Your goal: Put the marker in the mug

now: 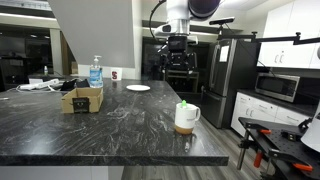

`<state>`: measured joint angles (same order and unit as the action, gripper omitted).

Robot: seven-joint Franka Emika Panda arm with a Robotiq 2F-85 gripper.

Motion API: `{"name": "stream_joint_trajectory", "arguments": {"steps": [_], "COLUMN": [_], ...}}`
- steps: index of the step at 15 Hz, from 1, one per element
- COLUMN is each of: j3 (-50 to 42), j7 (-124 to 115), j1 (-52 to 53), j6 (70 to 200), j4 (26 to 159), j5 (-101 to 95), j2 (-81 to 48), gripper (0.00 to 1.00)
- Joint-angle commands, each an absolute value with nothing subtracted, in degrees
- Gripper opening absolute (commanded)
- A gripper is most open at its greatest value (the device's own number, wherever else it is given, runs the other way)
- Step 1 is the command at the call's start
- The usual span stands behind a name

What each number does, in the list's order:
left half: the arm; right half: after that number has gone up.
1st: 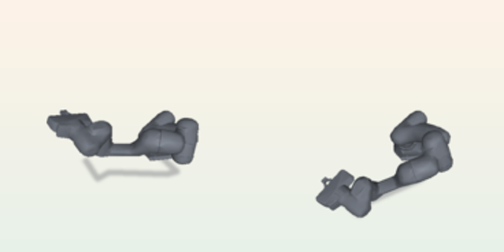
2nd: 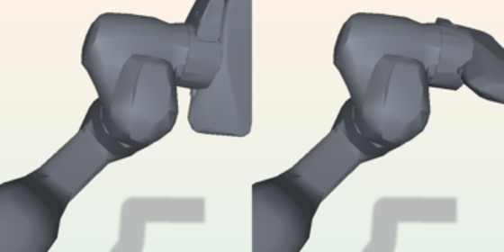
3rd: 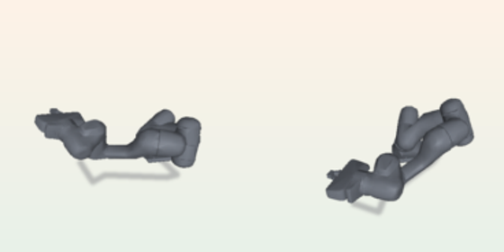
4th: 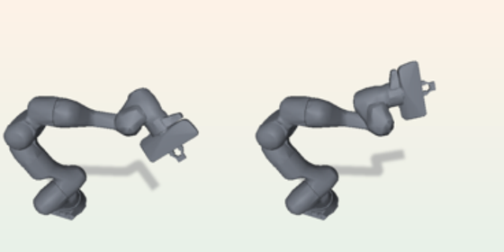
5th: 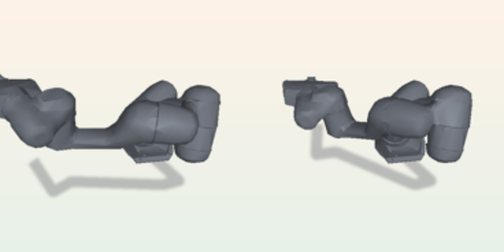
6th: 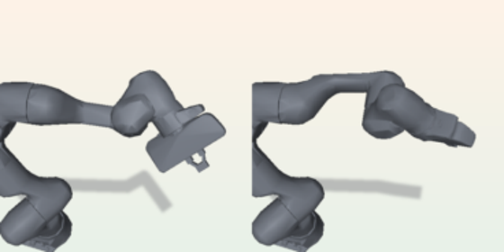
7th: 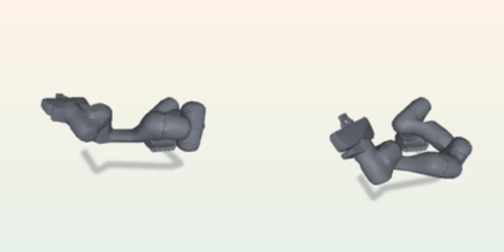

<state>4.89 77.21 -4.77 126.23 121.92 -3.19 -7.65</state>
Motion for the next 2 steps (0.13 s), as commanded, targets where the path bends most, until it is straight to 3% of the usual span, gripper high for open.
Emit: {"name": "stream_joint_trajectory", "arguments": {"steps": [1,2], "j3": [3.8,3.7], "j7": [76.0,76.1], "j1": [-3.6,-3.7], "j6": [130.4,131.0], "j4": [125.2,125.4], "j5": [-2.5,-2.2], "j2": [-4.7,-4.6], "gripper": [1.00,1.00]}}
